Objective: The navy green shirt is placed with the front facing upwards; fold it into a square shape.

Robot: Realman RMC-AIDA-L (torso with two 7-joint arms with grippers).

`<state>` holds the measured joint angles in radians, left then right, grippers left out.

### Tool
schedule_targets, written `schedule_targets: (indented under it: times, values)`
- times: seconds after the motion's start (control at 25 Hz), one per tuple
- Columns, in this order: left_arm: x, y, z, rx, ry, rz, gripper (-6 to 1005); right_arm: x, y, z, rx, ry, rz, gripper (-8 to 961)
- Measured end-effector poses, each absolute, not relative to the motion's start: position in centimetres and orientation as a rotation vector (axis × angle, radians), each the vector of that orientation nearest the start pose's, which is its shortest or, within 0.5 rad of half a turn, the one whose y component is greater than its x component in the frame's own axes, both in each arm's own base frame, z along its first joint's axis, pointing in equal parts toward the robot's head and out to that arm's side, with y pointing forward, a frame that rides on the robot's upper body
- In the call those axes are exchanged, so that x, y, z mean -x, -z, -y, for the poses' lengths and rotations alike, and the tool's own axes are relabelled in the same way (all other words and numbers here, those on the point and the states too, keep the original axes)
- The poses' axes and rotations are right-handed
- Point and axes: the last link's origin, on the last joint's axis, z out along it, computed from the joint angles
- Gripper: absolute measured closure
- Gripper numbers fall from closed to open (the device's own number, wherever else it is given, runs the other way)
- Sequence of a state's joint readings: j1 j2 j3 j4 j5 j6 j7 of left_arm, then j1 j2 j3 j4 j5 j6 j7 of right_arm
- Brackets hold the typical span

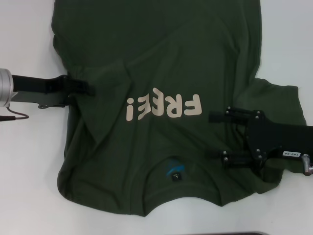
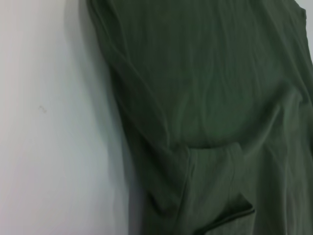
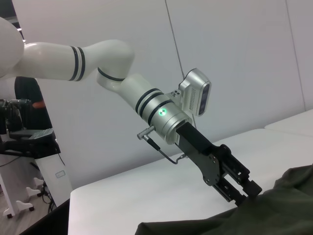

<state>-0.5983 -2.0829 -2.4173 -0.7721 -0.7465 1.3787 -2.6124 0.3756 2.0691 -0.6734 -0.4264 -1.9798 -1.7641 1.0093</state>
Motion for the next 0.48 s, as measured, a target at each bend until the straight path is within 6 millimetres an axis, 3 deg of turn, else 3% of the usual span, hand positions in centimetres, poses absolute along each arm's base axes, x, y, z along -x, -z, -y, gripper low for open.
schedule_targets:
  times: [0.36,0.48]
  values:
    - [27.99,0.43,-35.62,2.086,0.167,2.027,468,-29.42,2.61,-24.01,2.789,-0.966,-0.509,70]
    - [27.84,0.43,-35.73,2.088,0.163,2.024,569,-29.44,2.60,-23.99,2.788,-0.966,-0.510,70]
